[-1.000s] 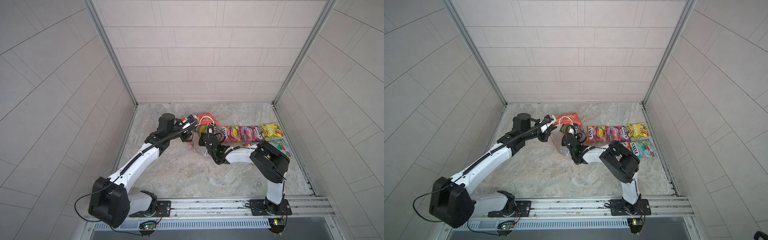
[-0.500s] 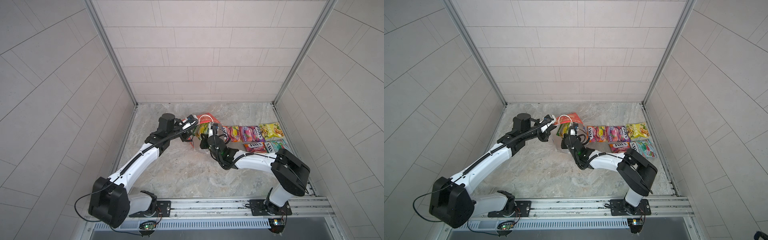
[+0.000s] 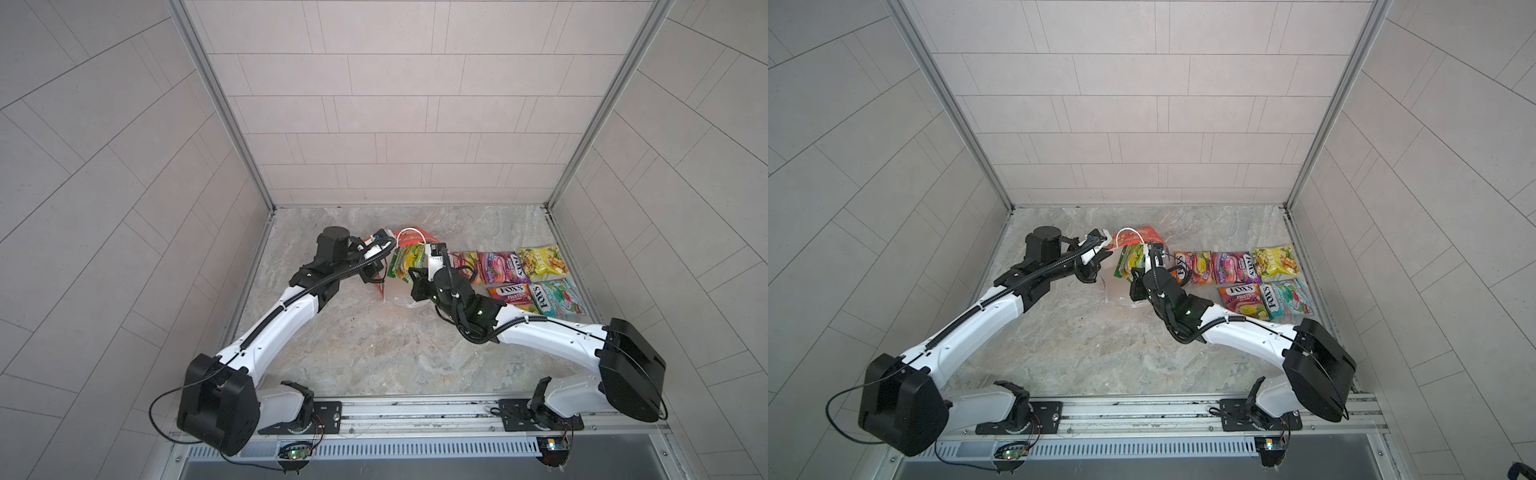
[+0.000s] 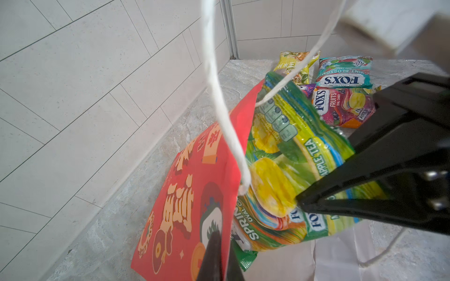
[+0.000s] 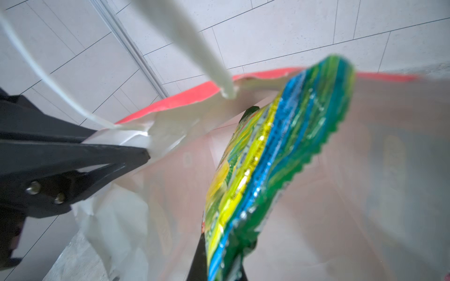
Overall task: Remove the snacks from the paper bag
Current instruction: 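Lift the Spring Tea packet out of the bag with the right gripper, then lower the Spring Tea packet onto the table beside the Fruits packet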
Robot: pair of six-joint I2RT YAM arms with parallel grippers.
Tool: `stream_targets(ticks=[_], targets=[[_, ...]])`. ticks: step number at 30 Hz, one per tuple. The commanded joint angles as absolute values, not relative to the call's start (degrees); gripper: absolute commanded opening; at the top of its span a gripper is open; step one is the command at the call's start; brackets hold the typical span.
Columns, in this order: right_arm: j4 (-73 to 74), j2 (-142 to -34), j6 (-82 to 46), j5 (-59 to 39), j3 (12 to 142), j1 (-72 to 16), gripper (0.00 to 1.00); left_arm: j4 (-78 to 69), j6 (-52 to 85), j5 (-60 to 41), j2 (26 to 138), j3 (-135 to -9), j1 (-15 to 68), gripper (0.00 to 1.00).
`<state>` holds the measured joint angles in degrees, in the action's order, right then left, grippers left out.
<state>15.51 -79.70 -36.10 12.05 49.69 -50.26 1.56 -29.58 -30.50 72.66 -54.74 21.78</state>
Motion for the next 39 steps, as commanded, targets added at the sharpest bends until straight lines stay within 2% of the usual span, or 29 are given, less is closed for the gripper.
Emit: stream_targets(ticks=[1,16,21,25,28,35,37,39], targets=[[13.07,-74.8,-33.42,9.5,50.36,-50.45,0.02,0.4,-30.1,-30.5,72.82,-55.9,22.06,0.0],[1.43,-50.49,-27.49,1.85,42.92,-50.47,0.02,0.63,-29.29,-28.48,73.42,-56.6,22.05,0.0],[-9.08,-39.59,-26.64,4.79,43.36,-50.17,0.02,0.53,-28.74,-28.78,74.02,-57.01,22.0,0.0],[-18.39,-34.56,-26.74,3.63,46.72,-46.43,0.01,0.42,-28.56,-28.74,73.65,-56.84,21.98,0.0],[-25.25,-34.29,-27.4,-2.43,48.23,-41.34,0.01,0.62,-28.53,-28.7,73.21,-56.8,21.97,0.0],[-34.89,-38.71,-29.02,-31.8,45.65,-21.11,0.02,0.9,-28.81,-28.11,72.09,-56.37,21.88,0.0],[-34.87,-39.37,-28.72,-35.39,44.13,-18.14,0.02,1.03,-28.87,-27.95,72.03,-56.26,21.88,0.0],[-36.61,-39.44,-27.47,-31.33,42.73,-17.5,0.0,1.01,-28.91,-27.86,71.83,-56.26,21.9,0.0]])
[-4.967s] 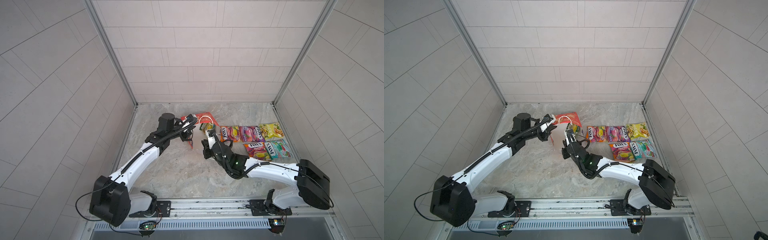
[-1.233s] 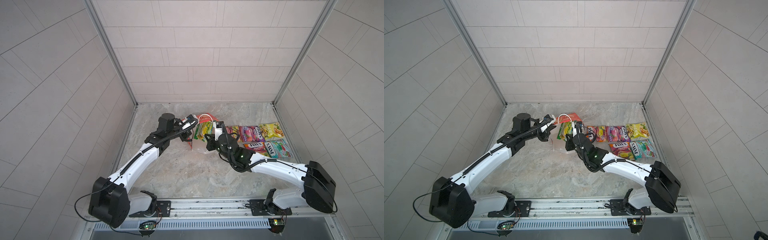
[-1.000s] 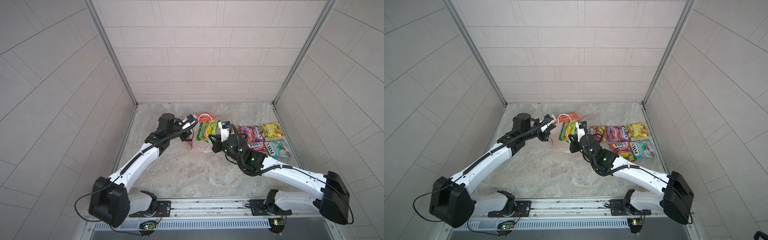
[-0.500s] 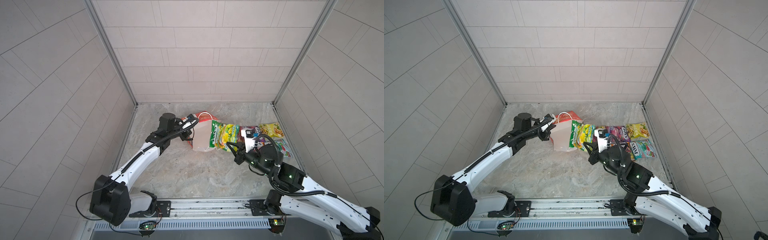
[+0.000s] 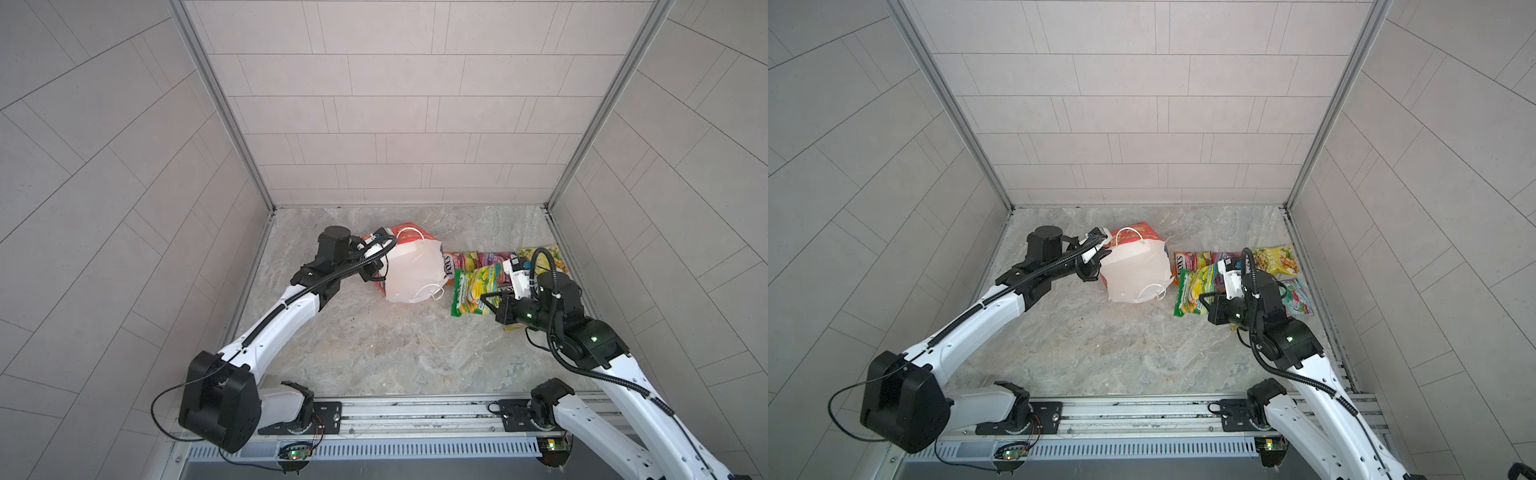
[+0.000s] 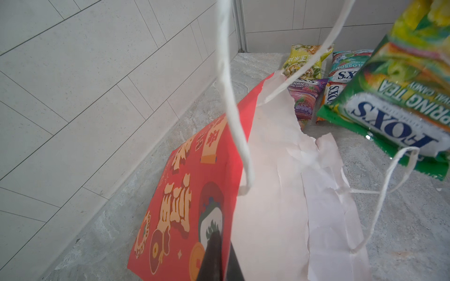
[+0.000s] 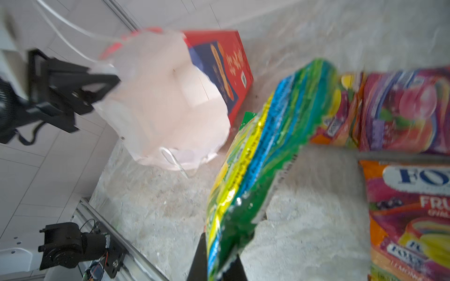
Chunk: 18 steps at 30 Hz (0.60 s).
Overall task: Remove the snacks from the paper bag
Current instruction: 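Lower the Spring Tea packet onto the table beside the Fruits packet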
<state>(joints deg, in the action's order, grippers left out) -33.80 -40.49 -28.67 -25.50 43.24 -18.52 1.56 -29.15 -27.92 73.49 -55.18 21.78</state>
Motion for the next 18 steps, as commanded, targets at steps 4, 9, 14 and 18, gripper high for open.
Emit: stream_targets(ticks=[4,9,14,18], targets=[[-36.42,-42.18,-24.67,-28.08,39.91,-17.19,0.0,1.01,-29.0,-27.88,71.43,-56.12,21.8,0.0],[-30.48,-44.62,-23.15,-25.77,37.21,-17.21,0.0,0.52,-28.59,-28.64,71.36,-55.96,21.8,0.0],[-23.72,-50.12,-23.44,-27.0,36.0,-17.23,0.0,0.54,-28.61,-28.99,71.03,-55.75,21.82,0.0],[-23.6,-53.47,-21.82,-25.45,37.18,-17.23,0.02,0.63,-28.61,-29.27,71.16,-55.91,21.8,0.0]])
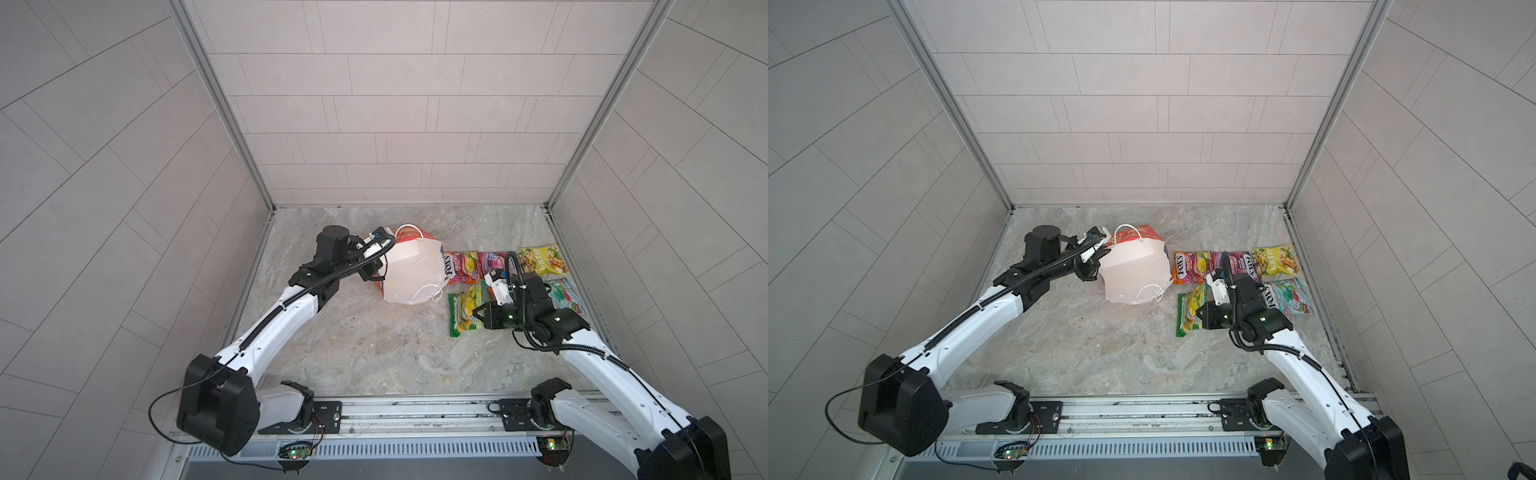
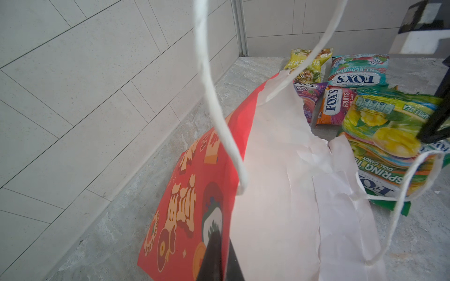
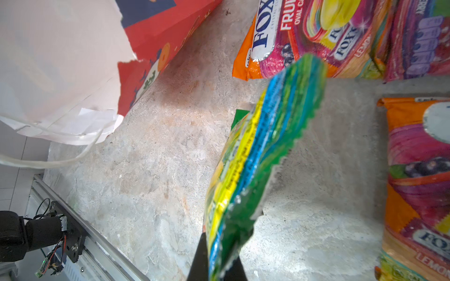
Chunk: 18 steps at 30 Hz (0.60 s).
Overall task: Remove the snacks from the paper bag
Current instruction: 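Lower the Spring Tea packet onto the table beside the Fruits packet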
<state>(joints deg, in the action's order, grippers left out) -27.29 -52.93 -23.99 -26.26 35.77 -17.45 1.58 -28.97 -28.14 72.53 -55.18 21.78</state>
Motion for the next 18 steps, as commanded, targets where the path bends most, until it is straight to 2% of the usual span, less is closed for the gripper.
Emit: stream_targets(ticks=[1,4,8,9,12,14,18], targets=[[-24.96,-54.09,-21.05,-24.1,38.01,-17.15,0.03,0.62,-28.57,-29.24,71.12,-55.9,21.8,0.0],[-27.04,-55.8,-19.43,-20.65,38.98,-17.07,0.07,0.49,-28.62,-29.44,71.27,-55.81,21.82,0.0],[-29.18,-58.36,-19.78,-17.68,40.05,-16.88,0.21,0.44,-28.68,-29.37,71.19,-55.82,21.8,0.0],[-29.72,-58.68,-19.71,-16.74,40.44,-16.89,0.21,0.46,-28.58,-29.35,71.25,-55.72,21.8,0.0],[-31.49,-59.4,-19.54,-12.77,41.53,-16.88,0.17,0.26,-28.47,-29.76,71.49,-55.72,21.81,0.0],[-32.08,-59.76,-19.2,-10.46,42.08,-16.88,0.06,0.05,-28.32,-30.05,71.8,-55.81,21.8,0.0],[-33.17,-60.85,-19.43,-6.22,42.62,-16.88,0.03,0.0,-28.35,-30.06,72.14,-55.91,21.8,0.0]])
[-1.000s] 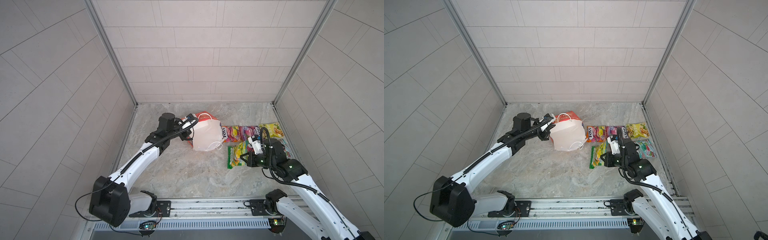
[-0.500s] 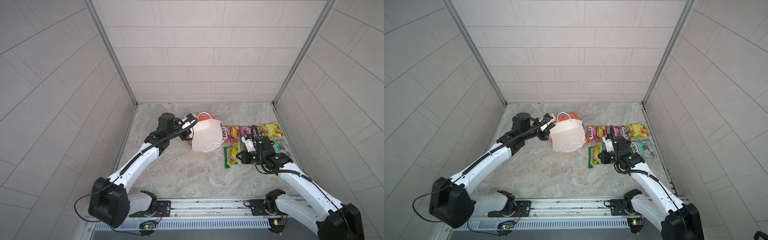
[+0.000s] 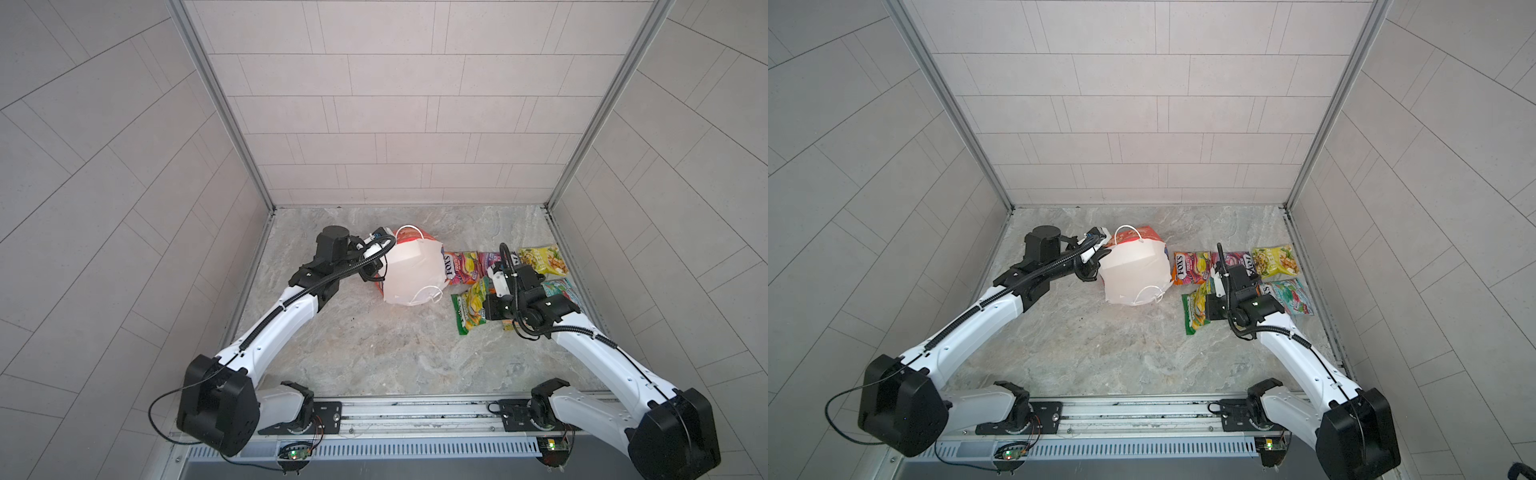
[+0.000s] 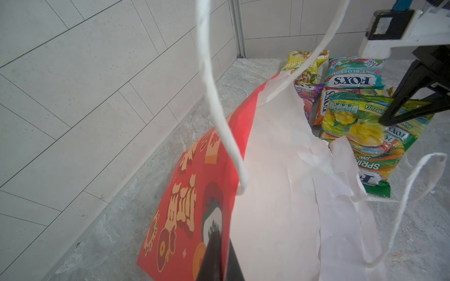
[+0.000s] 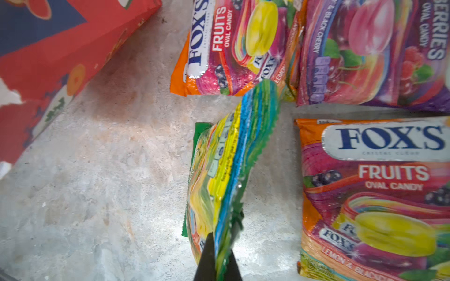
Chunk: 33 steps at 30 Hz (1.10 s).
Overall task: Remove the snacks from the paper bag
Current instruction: 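Lower the Spring Tea packet onto the table beside the Fruits packet, then open the right gripper while the left gripper sets the bag upright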
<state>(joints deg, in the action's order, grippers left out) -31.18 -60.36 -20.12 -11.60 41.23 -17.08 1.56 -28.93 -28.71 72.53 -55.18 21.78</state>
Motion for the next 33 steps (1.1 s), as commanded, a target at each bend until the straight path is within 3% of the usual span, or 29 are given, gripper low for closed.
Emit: stream_targets(ticks=[1,27,30,33], targets=[[-33.46,-61.35,-19.32,-5.46,42.85,-16.9,0.04,0.0,-28.39,-30.01,72.16,-55.9,21.79,0.0],[-27.97,-71.29,-27.42,1.25,41.31,-16.7,0.11,-0.09,-27.99,-29.92,72.34,-56.2,21.84,0.0],[-27.37,-72.59,-27.28,0.48,41.35,-16.7,0.16,-0.09,-27.92,-29.88,72.11,-56.16,21.8,0.0],[-28.17,-73.26,-28.09,1.92,41.79,-16.61,0.29,0.0,-27.67,-29.58,71.83,-56.17,21.8,0.0]])
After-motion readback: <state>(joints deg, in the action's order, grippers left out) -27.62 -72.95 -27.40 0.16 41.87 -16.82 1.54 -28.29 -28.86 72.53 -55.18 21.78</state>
